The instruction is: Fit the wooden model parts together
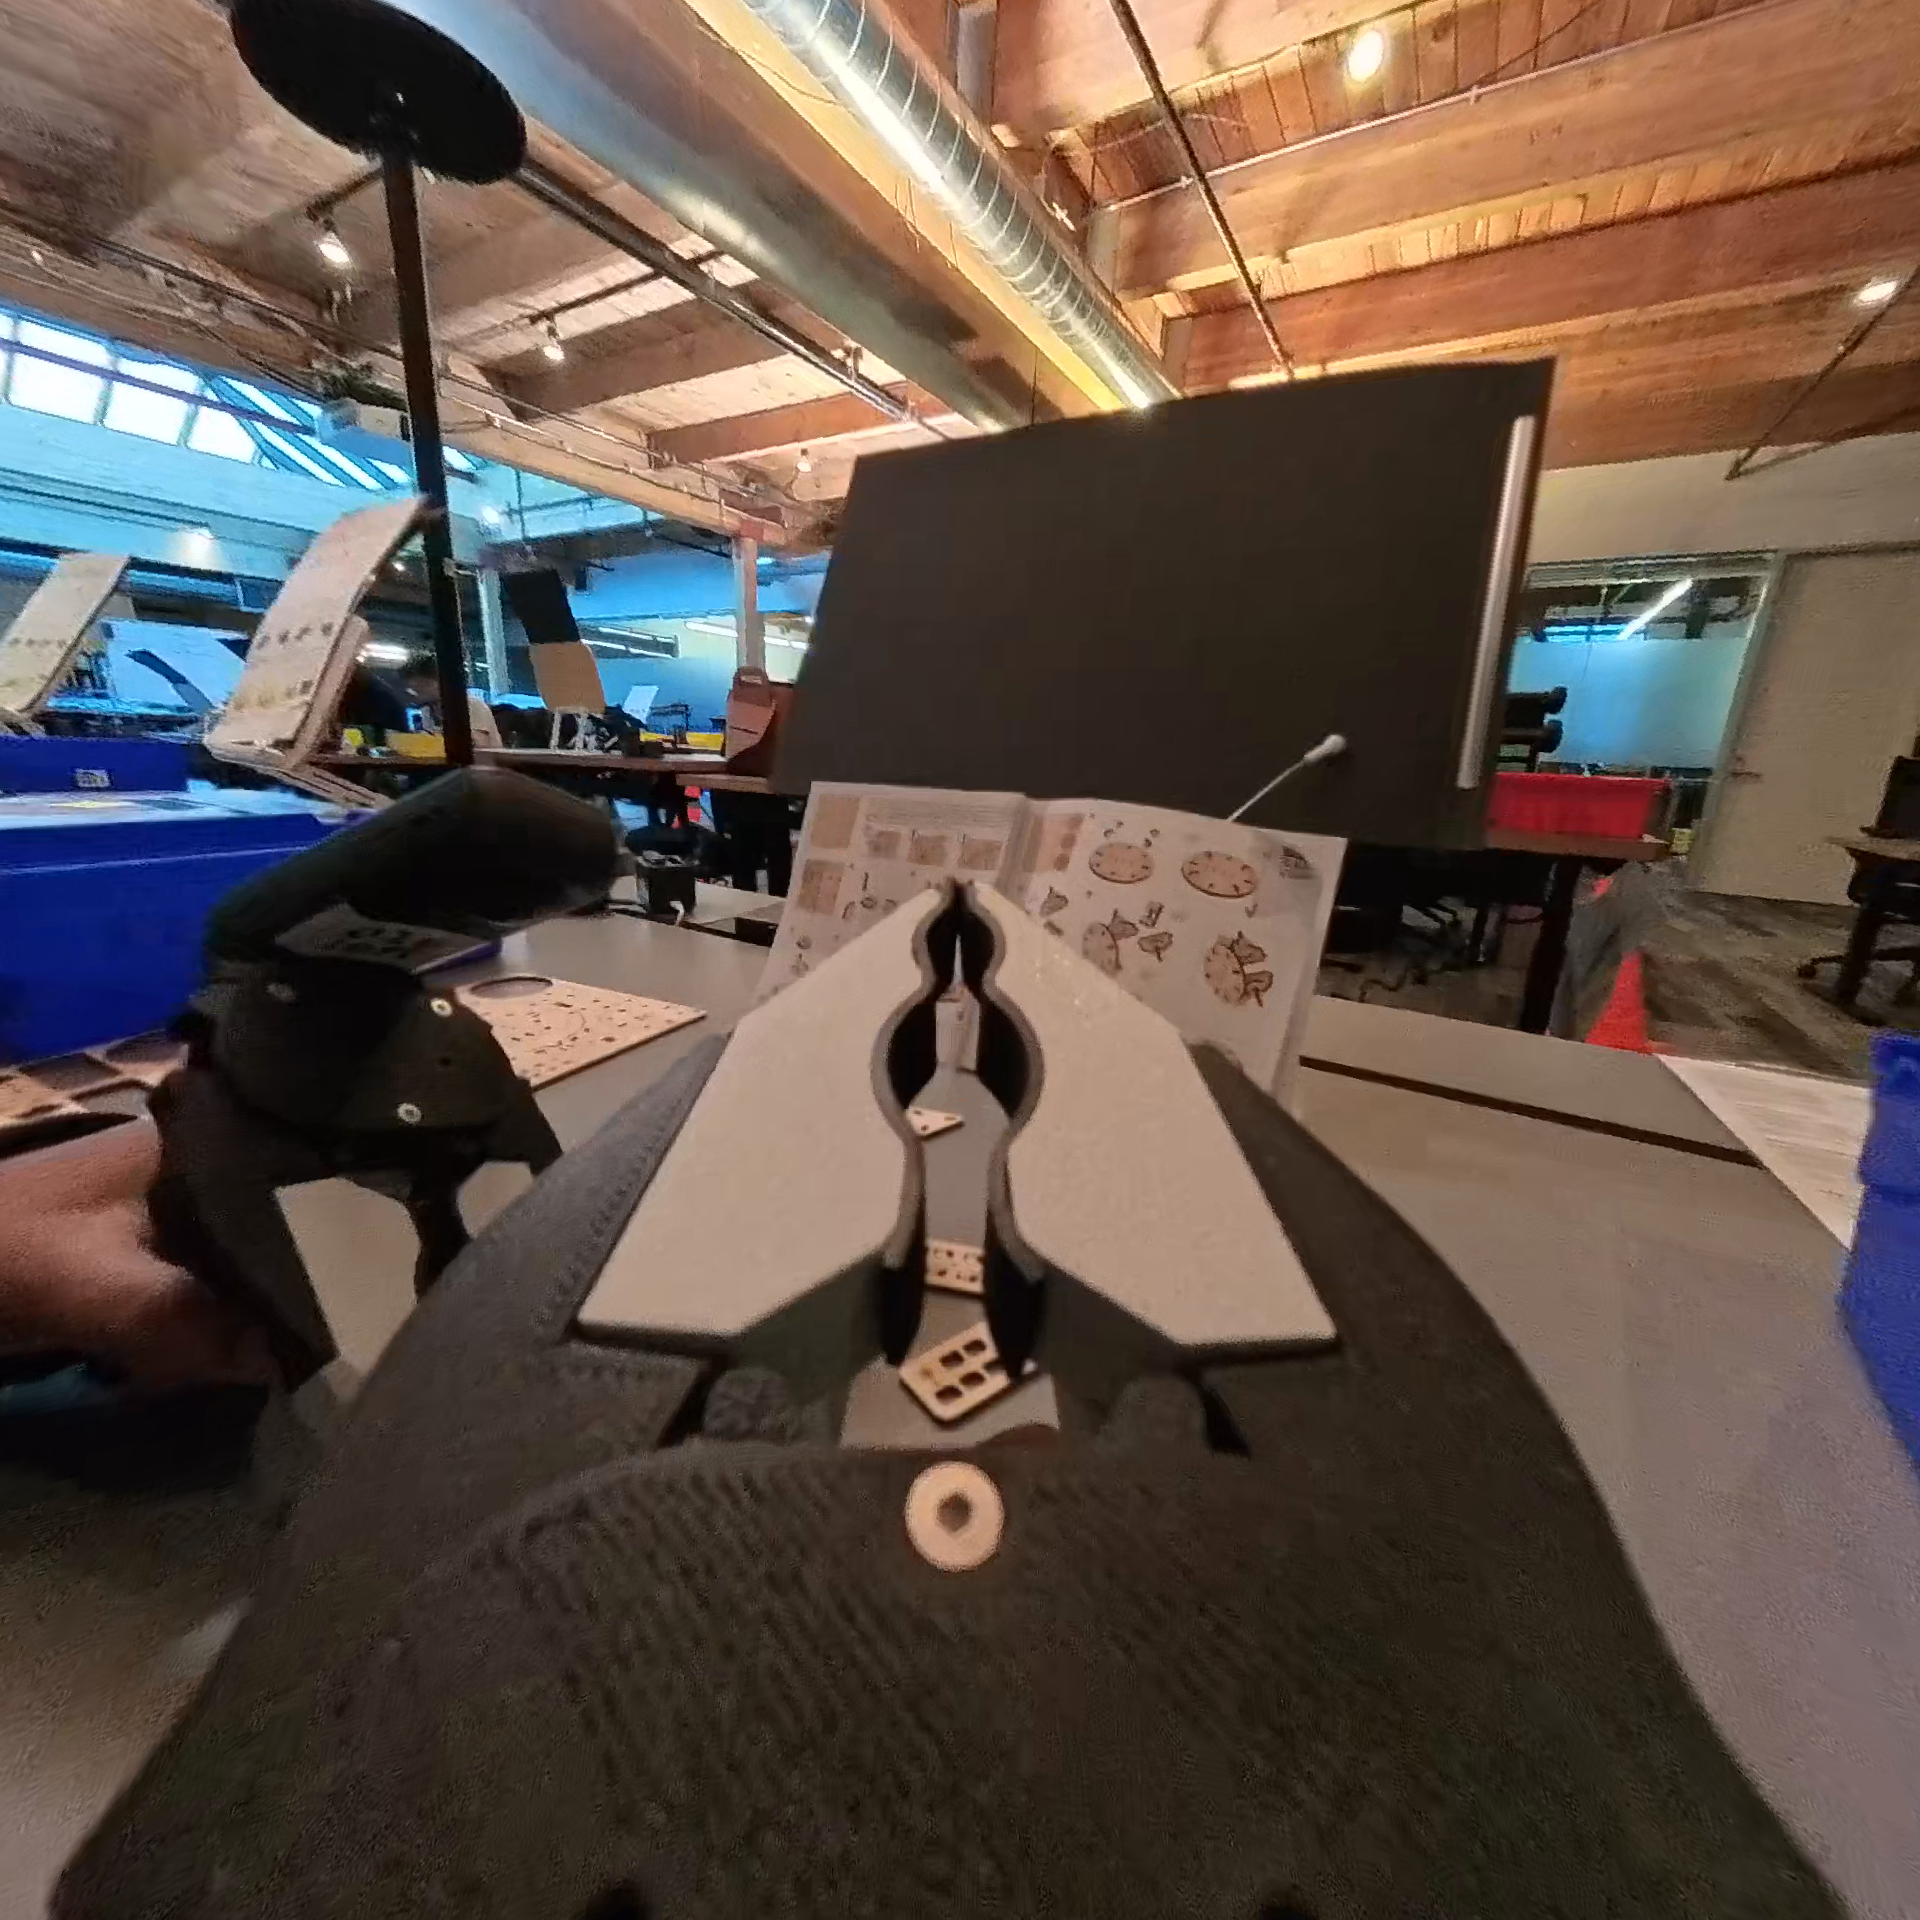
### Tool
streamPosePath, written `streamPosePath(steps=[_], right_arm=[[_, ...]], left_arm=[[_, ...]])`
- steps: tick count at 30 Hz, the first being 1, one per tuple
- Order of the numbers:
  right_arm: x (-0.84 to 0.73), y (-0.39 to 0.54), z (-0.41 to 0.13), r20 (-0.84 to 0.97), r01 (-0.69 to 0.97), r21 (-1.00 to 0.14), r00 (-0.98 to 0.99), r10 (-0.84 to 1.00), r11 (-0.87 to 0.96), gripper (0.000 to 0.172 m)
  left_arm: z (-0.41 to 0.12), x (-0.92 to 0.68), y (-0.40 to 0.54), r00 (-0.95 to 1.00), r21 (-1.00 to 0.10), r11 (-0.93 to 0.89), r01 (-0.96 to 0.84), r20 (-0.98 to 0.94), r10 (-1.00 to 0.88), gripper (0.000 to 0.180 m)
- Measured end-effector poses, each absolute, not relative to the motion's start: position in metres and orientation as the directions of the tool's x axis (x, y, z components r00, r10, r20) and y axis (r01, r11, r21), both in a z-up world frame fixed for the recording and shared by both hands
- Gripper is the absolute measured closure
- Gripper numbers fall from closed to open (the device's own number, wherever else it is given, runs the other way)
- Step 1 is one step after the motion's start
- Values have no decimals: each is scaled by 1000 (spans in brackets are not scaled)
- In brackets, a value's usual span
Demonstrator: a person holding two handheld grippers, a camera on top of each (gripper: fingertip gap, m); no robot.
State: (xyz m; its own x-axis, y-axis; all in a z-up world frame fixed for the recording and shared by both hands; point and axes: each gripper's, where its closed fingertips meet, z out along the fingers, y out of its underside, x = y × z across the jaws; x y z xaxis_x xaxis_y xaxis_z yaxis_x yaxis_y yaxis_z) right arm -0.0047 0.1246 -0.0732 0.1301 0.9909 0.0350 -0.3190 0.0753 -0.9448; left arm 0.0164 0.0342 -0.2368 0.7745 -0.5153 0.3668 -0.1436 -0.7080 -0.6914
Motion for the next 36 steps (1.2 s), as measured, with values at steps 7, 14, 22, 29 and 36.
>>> streamPosePath(steps=[7,14,22,29,36], right_arm=[[-10,122,-83,52,-289,-954,102,993,79,172],[-1,116,-60,55,-347,-934,86,995,82,172],[4,114,-48,46,-379,-923,74,996,71,172],[11,109,-45,82,-370,-923,78,994,105,172],[4,111,-62,47,-329,-942,50,998,60,172]], left_arm=[[-237,16,34,773,-690,-710,-143,370,-515,180],[-237,16,34,771,-688,-712,-139,376,-514,180],[-236,16,34,771,-694,-706,-140,372,-518,180],[-237,16,34,773,-692,-707,-146,366,-518,180],[-238,17,33,775,-690,-705,-160,354,-523,180]])
